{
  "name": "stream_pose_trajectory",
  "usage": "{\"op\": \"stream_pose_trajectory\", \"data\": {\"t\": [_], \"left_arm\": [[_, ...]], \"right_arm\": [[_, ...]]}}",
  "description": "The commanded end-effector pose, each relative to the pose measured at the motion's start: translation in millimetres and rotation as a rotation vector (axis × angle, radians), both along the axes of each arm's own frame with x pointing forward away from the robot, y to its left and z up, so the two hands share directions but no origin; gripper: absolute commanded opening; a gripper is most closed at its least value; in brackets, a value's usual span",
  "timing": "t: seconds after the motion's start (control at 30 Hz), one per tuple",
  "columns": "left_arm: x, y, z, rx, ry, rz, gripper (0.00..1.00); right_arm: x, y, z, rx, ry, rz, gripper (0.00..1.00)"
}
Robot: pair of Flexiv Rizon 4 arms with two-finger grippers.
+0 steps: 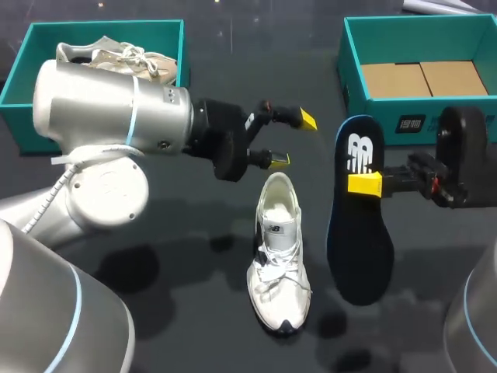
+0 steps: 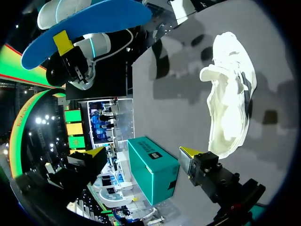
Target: Take the shoe out of the shoebox, open the shoe tongue, remove and reinsert the insole, then place the shoe into the shoebox
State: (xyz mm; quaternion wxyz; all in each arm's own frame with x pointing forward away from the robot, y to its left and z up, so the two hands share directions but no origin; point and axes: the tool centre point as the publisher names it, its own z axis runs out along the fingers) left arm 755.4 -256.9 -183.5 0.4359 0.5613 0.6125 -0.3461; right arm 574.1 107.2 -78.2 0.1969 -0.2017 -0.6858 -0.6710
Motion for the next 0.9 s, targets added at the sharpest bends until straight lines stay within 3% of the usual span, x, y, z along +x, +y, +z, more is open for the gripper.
{"op": "stream_pose_trajectory", "data": {"t": [0.03, 0.1, 0.53, 0.63, 0.73, 0.8, 0.9], "left_arm": [[-5.1, 6, 2, -0.073, -0.012, -0.009, 1.00], [-5.3, 7, 5, -0.083, -0.014, -0.020, 1.00], [-5.9, 8, 8, -0.094, -0.021, -0.036, 1.00], [-5.9, 8, 8, -0.094, -0.021, -0.036, 1.00], [-5.9, 8, 8, -0.094, -0.021, -0.036, 1.00], [-5.9, 8, 8, -0.094, -0.021, -0.036, 1.00], [-5.9, 8, 8, -0.094, -0.021, -0.036, 1.00]], "right_arm": [[34.8, 5, -3, 0.001, 0.072, 0.041, 0.00], [43.2, 7, -5, -0.025, 0.179, 0.032, 0.00], [47.1, 6, -8, -0.059, 0.186, 0.017, 0.00], [62.2, 9, -14, -0.091, 0.324, -0.014, 0.00], [76.6, 8, -20, -0.053, 0.468, -0.097, 0.00], [81.8, 9, -20, -0.045, 0.515, -0.121, 0.00], [81.8, 9, -20, -0.045, 0.515, -0.121, 0.00]]}}
